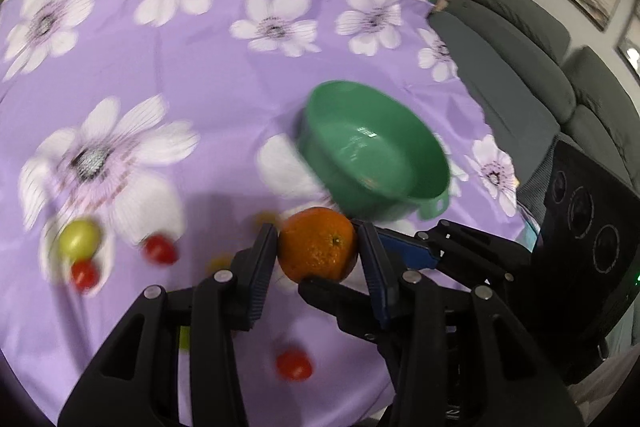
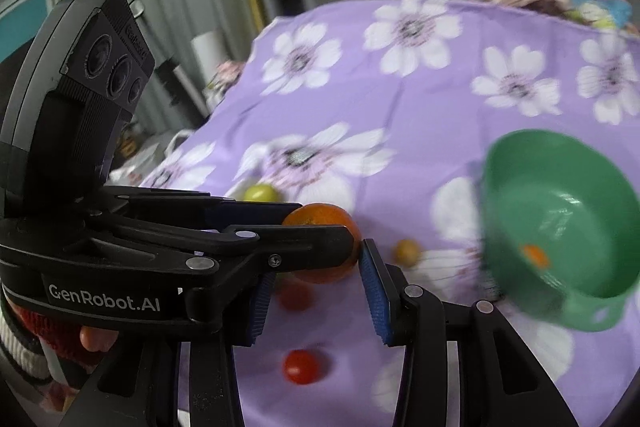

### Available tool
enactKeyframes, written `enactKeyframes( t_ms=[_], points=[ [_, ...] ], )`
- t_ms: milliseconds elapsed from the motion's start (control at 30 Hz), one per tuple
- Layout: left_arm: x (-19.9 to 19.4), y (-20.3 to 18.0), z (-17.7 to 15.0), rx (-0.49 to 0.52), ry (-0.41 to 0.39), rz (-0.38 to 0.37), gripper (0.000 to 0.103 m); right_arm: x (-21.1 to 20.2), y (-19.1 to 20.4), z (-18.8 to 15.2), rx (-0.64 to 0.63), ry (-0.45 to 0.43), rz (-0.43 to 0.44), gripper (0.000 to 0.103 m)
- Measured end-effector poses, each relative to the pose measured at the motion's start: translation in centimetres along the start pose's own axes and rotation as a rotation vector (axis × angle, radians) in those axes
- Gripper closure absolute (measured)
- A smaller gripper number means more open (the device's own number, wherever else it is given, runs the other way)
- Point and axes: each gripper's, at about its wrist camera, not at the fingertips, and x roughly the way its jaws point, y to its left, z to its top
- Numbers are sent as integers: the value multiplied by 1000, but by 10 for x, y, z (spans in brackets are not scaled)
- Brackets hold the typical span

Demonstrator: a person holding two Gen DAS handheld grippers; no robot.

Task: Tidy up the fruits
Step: 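Carry the second orange with the right gripper over the green bowl, then release the second orange into the bowl with the right gripper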

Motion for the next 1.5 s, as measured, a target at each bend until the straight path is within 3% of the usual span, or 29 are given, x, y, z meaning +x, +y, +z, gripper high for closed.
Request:
enactKeyframes(
  t_ms=[400,767,967,1233,1500],
  points=[
    [73,-59,48,108,35,-134,61,-33,-79,8,92,-89,-219,59],
    [117,-60,48,75,132,-91,60,-12,-107,-2,148,-3,-272,59],
    [111,-48,48,44,128,-73,51,-13,-106,-4,159,1,-264,59],
    [74,-38,42,32,41,-13,45,-28,-106,-6,181,-23,-243,59],
    [53,-31,30,35,11,26,44,-34,-100,-8,183,-31,-236,59]
  ],
)
